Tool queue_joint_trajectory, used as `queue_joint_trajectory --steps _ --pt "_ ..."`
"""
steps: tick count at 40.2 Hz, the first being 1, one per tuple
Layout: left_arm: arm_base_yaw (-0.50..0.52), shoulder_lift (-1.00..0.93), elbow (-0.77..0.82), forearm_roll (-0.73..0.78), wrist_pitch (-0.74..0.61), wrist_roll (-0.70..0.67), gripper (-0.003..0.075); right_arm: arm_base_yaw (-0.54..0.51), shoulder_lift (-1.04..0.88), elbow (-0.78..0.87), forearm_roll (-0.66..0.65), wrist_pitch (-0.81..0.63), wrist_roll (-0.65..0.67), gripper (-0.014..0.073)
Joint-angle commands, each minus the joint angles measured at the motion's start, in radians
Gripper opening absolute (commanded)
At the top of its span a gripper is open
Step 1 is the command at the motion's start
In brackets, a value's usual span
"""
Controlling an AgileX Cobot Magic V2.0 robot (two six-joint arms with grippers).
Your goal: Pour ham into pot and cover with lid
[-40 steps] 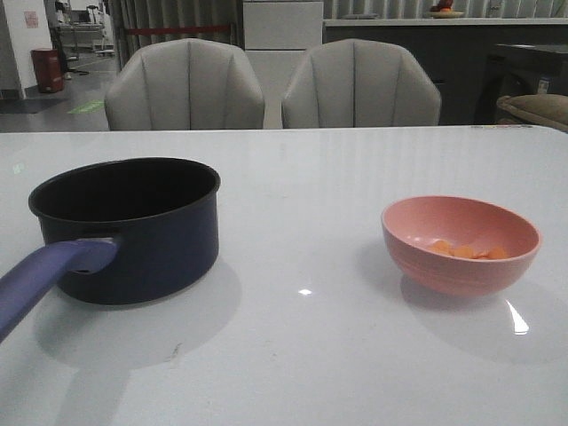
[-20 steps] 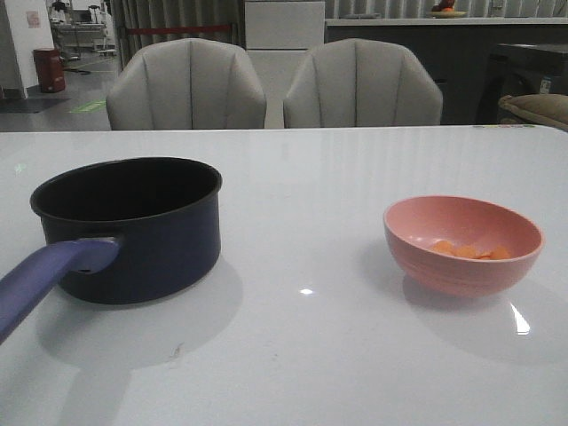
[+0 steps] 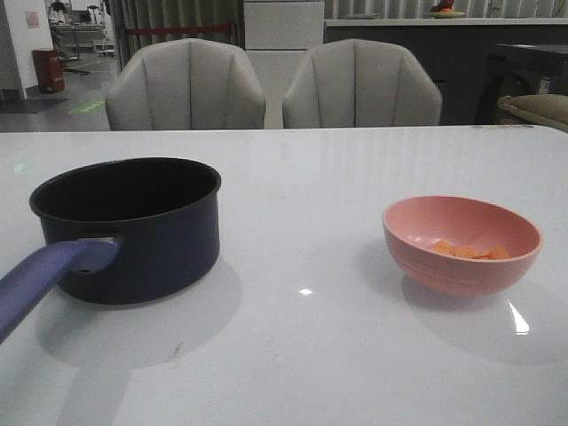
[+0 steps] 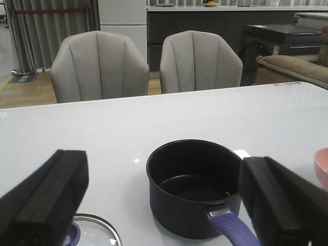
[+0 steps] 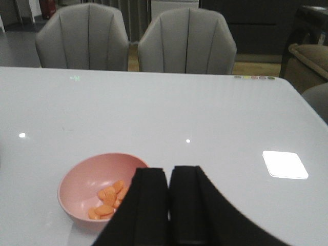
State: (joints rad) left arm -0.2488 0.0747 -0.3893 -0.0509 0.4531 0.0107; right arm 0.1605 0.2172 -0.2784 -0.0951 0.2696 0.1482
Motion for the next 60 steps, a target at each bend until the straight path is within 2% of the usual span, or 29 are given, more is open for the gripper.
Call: queue_joint_trajectory --steps 1,9,17,20,38,51,55,60 --pt "-0.008 0.012 -0.024 -0.005 -0.085 0.003 0.0637 -0.001 0.042 -0.037 -0.018 -0.068 -0.007 0.0148" --pt "-0.008 0.012 -0.024 -0.005 -0.085 0.003 0.0637 -0.001 0.172 -0.077 -0.007 -0.079 -0.005 0.0171" --pt "-0.008 0.012 -0.022 -0.008 -0.079 0.003 0.0637 -0.001 0.441 -0.233 0.078 -0.013 -0.004 0.0432" --pt "-0.008 0.012 -0.022 -0.008 -0.079 0.003 0.0637 -0.001 0.544 -0.284 0.095 0.02 -0.004 0.0456" --pt "-0.008 0.012 -0.022 -0.008 -0.079 0.003 0.0637 -0.003 1.186 -0.606 0.129 0.1 -0.004 0.0454" --pt "-0.008 0.012 -0.022 -0.008 -0.079 0.003 0.0637 -0.003 1.448 -0.778 0.129 0.154 -0.004 0.0445" --pt "-0.008 0.012 -0.022 -0.008 -0.079 0.003 0.0637 -0.003 1.497 -0.811 0.129 0.177 -0.004 0.0363" --pt "-0.008 0.012 -0.022 -0.008 -0.079 0.003 0.0637 -0.003 1.525 -0.845 0.142 0.211 -0.004 0.0172"
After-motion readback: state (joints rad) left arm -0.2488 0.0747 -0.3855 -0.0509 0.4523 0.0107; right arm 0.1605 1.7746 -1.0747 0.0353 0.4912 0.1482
